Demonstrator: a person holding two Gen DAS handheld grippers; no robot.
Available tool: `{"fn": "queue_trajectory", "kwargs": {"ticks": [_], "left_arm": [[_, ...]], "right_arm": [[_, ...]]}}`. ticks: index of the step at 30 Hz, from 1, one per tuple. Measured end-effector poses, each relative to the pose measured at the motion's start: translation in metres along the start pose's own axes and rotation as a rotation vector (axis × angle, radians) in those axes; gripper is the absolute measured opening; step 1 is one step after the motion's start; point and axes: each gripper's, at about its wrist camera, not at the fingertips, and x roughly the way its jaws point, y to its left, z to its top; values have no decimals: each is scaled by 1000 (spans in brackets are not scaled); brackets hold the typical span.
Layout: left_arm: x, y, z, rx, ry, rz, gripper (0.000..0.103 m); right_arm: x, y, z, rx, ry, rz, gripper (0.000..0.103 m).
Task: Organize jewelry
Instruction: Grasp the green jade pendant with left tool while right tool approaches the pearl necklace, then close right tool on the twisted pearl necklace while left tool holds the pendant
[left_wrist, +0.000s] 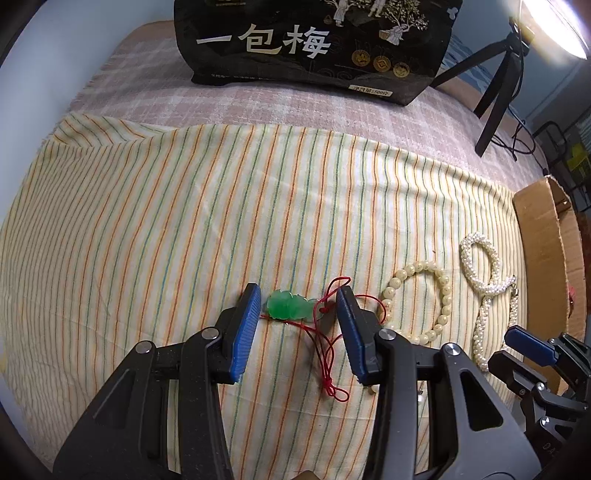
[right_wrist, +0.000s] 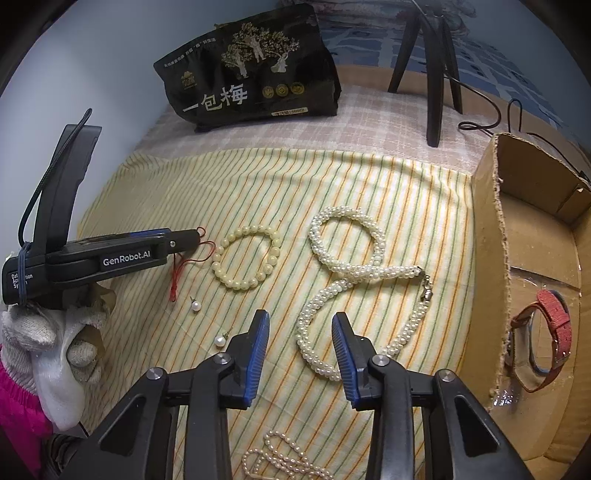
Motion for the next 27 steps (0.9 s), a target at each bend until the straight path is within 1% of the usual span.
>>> {"fn": "queue_trajectory", "kwargs": {"ticks": [2,4,5,11,22,24,27], "left_arm": [[0,-2,-1,8,-1,8,43],[2,-4,-1,21,-2,28,38],[2,-4,-2,25,-2,33,37],[2,0,-3,38,-2,35,33],[2,-3,-3,41,-10,41,32],[2,-3,-3,41,-11,42,32],[1,-2,-3,41,-13,43,32]], "right_arm": [[2,3,0,-9,4,1,35],[5,5,1,-17,8,-2,35],[6,7,1,-21,11,-6,35],[13,9,0,-31,23,-21,35],[28,7,-3,-38,53,-39,32],[29,8,-2,-43,55,-45,31],[31,7,-2,-46,61,-56,25]]}}
